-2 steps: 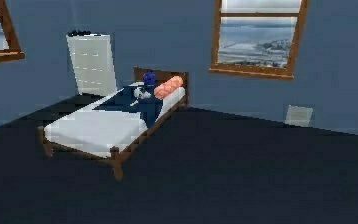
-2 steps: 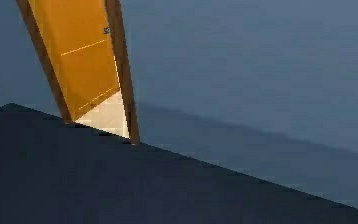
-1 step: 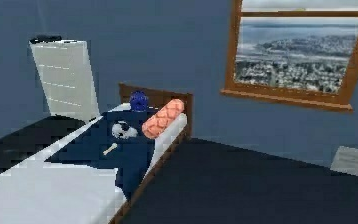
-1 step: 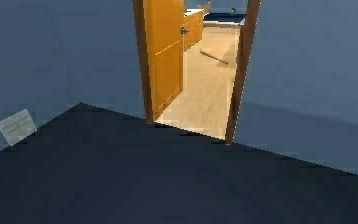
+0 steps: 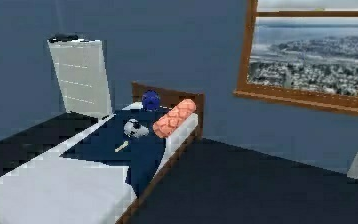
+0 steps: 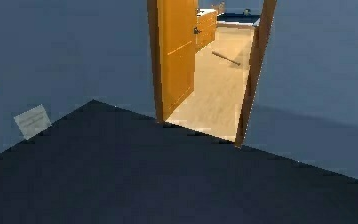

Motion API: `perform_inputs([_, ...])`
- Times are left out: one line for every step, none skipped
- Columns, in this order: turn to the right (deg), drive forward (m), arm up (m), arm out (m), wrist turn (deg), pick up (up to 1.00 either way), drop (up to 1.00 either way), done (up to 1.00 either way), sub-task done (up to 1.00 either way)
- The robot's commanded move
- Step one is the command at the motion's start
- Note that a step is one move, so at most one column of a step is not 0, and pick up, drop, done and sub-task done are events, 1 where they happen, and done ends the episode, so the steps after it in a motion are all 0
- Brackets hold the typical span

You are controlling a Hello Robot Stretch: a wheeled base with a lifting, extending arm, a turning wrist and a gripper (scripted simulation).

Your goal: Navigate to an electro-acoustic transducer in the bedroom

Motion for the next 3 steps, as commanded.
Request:
perform_inputs([0.0,0.95,0.00,0.00,0.0,0.00,0.00,0.00,0.00])
perform_inputs([-21.0,0.00,0.00,0.00,0.0,0.00,0.00,0.00,0.00])
perform_inputs([0.0,0.00,0.00,0.00,0.0,0.00,0.00,1.00,0.00])
